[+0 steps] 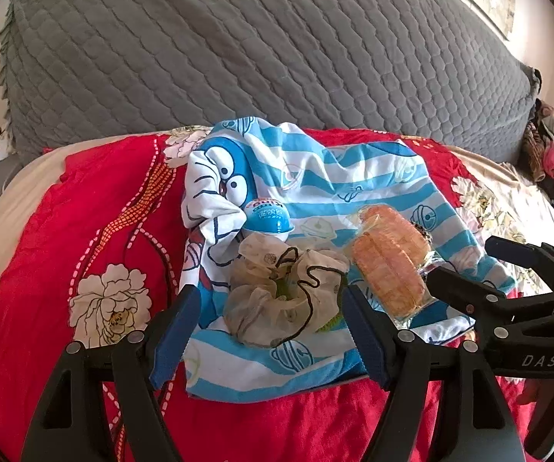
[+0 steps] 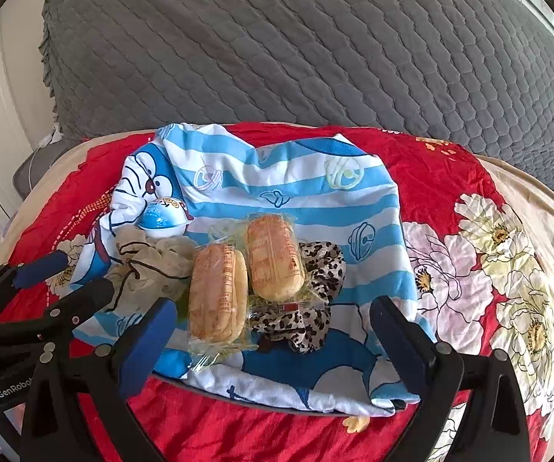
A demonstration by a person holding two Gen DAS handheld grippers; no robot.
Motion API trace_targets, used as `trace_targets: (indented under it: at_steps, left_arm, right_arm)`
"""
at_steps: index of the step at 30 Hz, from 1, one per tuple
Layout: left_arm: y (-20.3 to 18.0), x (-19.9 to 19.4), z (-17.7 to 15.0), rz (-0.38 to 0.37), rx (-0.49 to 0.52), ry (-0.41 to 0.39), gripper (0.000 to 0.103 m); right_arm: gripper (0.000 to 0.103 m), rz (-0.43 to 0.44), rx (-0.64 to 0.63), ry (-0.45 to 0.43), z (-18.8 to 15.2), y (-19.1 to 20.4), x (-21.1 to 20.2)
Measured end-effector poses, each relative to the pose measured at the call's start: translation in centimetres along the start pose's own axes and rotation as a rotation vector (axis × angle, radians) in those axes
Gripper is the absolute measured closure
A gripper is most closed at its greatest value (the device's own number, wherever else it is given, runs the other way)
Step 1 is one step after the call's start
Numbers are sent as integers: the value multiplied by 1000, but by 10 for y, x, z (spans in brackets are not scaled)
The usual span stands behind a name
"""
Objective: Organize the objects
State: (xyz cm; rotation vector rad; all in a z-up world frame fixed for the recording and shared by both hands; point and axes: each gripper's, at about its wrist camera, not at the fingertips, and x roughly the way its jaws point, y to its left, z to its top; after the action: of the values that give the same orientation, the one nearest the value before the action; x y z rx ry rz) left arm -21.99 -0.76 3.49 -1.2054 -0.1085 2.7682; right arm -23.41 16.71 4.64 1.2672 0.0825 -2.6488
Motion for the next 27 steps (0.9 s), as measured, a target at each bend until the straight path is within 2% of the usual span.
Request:
trace_targets:
  at_steps: [18,27]
  left_arm:
    - [-6,-21,-11,15,29,-14,26]
    - [-5,-37,-12,0,3,-26,26]
  right_arm:
    - [2,5,-15,-11,-8,7,-23]
    - [2,5,-9,-18,-13,5,-37]
